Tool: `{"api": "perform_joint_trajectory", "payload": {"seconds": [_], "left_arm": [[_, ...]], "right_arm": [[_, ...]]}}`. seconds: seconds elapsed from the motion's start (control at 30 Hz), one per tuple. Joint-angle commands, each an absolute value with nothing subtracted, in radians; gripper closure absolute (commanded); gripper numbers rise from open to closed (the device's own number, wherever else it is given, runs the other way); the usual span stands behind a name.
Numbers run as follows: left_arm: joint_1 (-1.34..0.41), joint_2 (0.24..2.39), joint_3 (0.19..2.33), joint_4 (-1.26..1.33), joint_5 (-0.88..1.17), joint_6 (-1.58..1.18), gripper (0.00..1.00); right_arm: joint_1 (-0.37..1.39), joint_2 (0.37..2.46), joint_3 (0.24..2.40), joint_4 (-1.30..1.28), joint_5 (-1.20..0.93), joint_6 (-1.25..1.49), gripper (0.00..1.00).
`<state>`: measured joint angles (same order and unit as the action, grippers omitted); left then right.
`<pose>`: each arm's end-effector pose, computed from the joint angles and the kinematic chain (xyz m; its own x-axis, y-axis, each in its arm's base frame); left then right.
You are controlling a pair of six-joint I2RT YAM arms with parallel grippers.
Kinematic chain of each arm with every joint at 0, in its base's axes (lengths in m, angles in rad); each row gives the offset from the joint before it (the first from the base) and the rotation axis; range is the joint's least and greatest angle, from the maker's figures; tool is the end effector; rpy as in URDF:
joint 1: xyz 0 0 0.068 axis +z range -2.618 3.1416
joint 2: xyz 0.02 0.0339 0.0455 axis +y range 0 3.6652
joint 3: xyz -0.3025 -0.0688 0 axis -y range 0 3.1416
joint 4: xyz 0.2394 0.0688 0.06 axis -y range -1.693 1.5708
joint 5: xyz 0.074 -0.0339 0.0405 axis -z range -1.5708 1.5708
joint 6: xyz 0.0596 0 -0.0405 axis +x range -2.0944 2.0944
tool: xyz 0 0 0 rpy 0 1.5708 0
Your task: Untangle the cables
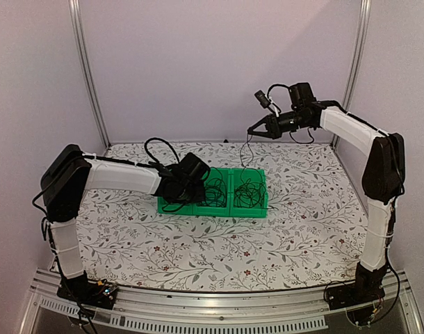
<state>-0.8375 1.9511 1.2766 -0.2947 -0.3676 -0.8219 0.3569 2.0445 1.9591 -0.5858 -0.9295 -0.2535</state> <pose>0.3038 -0.3052 0.1849 -0.7838 -0.1511 -0.6023 -0.0248 0.9768 -0.2128 0.4401 0.2151 0.3539 -0.3642 -0.2959 -0.8830 -0.9176 0.2759 0.2860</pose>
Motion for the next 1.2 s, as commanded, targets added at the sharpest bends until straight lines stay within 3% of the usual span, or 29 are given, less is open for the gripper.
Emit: {"api": "perform_joint_trajectory", "payload": {"seconds": [0.0,0.63,1.07,1.17], "left_arm": [[-0.839,2.0,1.236,-0.338,-0.278,-0.873,0.71],[-0.838,1.995,1.228,-0.331,-0.27,-0.876,0.71],[-0.854,1.878,1.247,-0.322,-0.326,-0.815,0.55],[-0.861,1.84,1.253,-0.338,-0.347,-0.816,0.51]], "right_arm": [[0.344,2.067,1.859,-0.58,-0.905,-0.306,1.0],[0.358,2.089,1.664,-0.71,-0.665,-0.56,1.0],[0.382,2.134,1.655,-0.735,-0.604,-0.582,1.0],[0.382,2.136,1.679,-0.767,-0.593,-0.579,0.93]]}}
